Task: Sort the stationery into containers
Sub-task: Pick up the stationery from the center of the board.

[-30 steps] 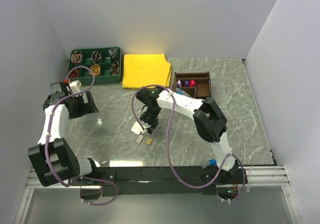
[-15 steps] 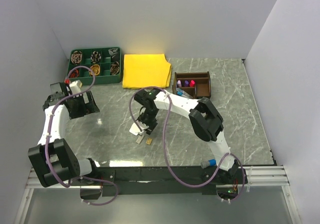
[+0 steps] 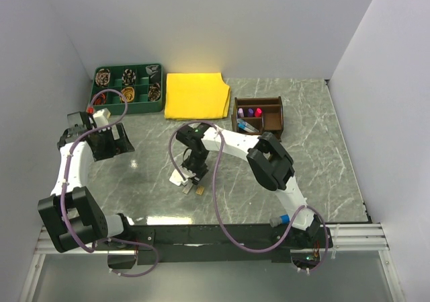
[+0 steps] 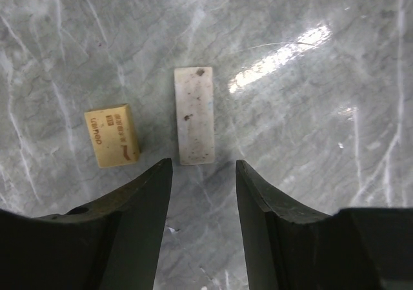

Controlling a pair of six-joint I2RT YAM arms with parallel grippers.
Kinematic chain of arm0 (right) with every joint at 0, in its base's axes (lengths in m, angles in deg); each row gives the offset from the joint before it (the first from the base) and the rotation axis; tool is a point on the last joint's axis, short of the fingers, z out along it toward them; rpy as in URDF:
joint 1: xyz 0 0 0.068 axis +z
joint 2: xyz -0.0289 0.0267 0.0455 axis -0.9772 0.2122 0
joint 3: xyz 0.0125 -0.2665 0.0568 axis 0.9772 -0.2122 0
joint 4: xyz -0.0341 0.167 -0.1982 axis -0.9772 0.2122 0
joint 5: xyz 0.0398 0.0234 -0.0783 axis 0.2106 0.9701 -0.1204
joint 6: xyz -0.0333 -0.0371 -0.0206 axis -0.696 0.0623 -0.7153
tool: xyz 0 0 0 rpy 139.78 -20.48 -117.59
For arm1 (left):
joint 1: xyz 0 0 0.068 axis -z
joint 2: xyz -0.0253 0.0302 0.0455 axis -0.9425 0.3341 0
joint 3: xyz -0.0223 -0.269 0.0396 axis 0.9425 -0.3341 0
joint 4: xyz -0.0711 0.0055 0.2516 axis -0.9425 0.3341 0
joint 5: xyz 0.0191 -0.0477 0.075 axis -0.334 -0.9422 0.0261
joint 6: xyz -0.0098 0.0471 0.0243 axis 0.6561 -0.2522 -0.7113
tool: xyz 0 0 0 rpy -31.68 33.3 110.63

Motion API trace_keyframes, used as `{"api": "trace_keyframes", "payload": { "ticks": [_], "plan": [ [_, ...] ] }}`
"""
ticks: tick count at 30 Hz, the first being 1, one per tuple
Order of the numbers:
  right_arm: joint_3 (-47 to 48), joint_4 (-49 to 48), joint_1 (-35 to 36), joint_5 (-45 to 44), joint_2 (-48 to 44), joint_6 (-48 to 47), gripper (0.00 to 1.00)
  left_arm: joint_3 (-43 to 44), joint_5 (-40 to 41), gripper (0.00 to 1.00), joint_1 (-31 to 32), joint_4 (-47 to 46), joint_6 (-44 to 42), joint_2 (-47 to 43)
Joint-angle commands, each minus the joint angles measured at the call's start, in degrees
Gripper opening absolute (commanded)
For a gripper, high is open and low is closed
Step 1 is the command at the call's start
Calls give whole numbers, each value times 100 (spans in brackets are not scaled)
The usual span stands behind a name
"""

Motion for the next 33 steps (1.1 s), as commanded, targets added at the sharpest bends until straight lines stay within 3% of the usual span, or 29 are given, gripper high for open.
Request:
{"api": "trace_keyframes", "payload": {
  "ticks": [1,33],
  "plan": [
    [277,35,71,40,86,73,52,1,-160,98,-31,-107,19,-83],
    [259,273,264,-312,130,108,40,177,-415,98,-31,-90,-68,426]
  ]
}}
